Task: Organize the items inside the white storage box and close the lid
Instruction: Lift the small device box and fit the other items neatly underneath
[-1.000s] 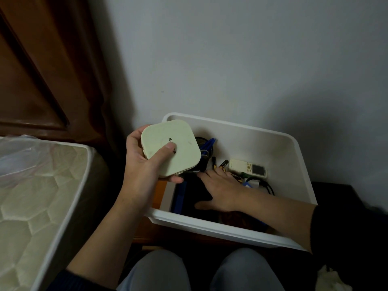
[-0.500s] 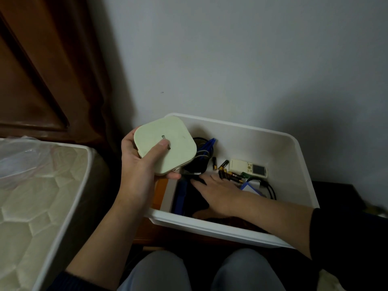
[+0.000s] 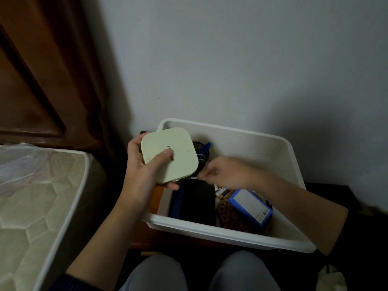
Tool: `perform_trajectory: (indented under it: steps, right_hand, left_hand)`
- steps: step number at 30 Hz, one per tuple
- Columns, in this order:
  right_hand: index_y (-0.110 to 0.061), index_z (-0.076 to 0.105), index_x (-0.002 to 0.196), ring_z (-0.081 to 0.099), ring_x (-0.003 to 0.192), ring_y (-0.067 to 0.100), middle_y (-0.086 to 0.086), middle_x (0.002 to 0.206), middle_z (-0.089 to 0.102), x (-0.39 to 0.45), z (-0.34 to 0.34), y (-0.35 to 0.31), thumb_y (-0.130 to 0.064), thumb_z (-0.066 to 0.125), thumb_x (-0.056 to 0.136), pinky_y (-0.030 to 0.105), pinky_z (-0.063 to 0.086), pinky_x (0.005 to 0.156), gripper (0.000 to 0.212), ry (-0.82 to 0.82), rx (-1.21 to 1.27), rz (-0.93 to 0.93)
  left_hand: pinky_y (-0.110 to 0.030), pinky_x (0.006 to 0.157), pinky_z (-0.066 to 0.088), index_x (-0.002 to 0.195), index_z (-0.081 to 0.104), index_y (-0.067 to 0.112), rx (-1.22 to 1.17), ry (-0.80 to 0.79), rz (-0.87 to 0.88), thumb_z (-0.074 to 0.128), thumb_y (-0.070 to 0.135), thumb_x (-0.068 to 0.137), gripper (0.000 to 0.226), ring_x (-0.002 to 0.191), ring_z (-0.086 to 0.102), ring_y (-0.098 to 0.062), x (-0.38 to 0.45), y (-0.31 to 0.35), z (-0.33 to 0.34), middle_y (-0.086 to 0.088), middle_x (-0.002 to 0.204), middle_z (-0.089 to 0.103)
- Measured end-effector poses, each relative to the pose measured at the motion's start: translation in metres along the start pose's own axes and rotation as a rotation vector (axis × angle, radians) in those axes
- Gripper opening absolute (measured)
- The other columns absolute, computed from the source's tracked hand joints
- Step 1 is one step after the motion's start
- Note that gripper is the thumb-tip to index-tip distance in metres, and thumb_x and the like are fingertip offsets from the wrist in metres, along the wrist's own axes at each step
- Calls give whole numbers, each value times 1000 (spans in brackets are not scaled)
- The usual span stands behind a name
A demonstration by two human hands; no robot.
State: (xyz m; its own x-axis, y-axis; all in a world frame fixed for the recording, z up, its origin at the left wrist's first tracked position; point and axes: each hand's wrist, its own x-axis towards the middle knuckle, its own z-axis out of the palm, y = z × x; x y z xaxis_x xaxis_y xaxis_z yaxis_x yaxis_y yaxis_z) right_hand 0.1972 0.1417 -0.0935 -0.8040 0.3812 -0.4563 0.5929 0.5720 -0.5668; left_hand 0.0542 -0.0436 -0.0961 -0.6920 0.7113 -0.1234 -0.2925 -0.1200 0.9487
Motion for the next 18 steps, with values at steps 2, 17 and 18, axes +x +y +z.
perform_trajectory:
  steps: [2, 17, 18]
  right_hand:
    - [-20, 72, 124, 77, 92, 9, 0, 110, 78, -6, -14, -9, -24, 54, 108, 19, 60, 82, 25, 132, 430, 7]
    - [-10, 62, 134, 73, 111, 34, 16, 122, 74, -27, -13, 14, -7, 68, 100, 60, 60, 90, 35, 49, 605, 245]
    - [-10, 62, 133, 72, 111, 35, 16, 122, 73, -26, -9, 19, -11, 68, 100, 59, 59, 93, 33, 68, 538, 292]
  left_hand:
    - [-39, 50, 60, 131, 52, 41, 26, -35, -20, 77, 31, 89, 50, 102, 77, -25, 0, 0, 1, -5, 129, 61]
    - [-29, 75, 63, 136, 55, 28, 331, -30, -13, 59, 5, 104, 40, 109, 68, -16, 12, -10, 13, 1, 116, 64]
    - [-30, 81, 61, 132, 58, 28, 372, -14, 9, 58, 0, 103, 40, 109, 68, -16, 14, -12, 12, 2, 115, 65]
